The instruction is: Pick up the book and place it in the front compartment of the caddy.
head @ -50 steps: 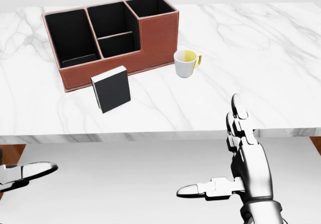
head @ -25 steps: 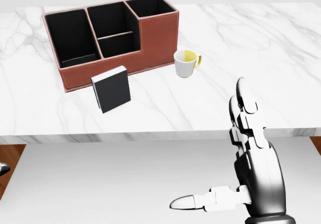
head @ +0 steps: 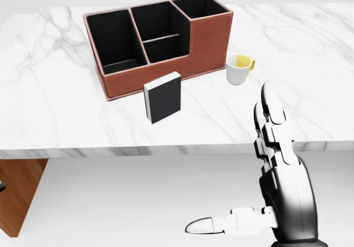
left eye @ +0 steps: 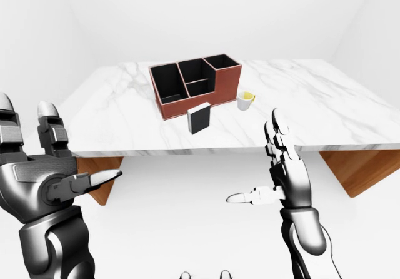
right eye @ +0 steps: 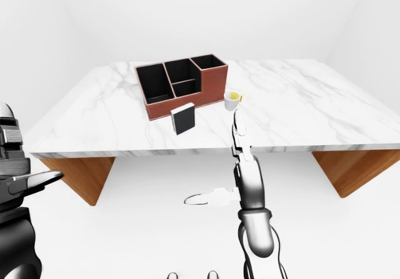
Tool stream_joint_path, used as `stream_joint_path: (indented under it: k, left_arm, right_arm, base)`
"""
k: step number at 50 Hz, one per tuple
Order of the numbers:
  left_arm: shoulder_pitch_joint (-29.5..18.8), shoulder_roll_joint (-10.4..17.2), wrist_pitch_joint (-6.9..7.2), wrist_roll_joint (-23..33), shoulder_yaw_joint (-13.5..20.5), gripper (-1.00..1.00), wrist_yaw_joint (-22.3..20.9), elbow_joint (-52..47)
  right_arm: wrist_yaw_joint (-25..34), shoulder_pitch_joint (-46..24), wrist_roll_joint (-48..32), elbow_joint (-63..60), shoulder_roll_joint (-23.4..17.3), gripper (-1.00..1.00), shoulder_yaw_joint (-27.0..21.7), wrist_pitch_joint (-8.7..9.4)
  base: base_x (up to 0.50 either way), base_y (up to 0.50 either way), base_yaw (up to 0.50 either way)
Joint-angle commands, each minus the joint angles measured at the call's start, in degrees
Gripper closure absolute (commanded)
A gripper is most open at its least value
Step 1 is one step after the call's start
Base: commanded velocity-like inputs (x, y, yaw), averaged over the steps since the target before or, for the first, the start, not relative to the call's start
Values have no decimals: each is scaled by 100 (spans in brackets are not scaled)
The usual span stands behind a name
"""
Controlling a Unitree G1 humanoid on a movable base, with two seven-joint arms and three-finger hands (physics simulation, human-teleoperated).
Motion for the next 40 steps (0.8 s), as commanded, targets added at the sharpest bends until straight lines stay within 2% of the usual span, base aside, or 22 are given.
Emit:
stream_joint_path:
  k: [1,7,19,40]
  left_arm:
    - [-38,-5,0,45,-14,-100,39,139]
    - [10,-17,0,34,-6,-100,21,67]
    - [-9,-14,0,45,-4,-100,5,102]
    - [6,-29,0,72,-19,-100,-14,113]
  right_arm:
    - [-42,-77,14,161,18,-100,25,0]
    - [51,52,27,63,-30,-100,90,0]
    - [89,64,86,52,-45,-100,120,0]
    - [104,69,165,72,-34,-100,62,0]
  base:
    - [3,50,0]
    - [32,42,0]
    - [50,21,0]
    - [50,8,0]
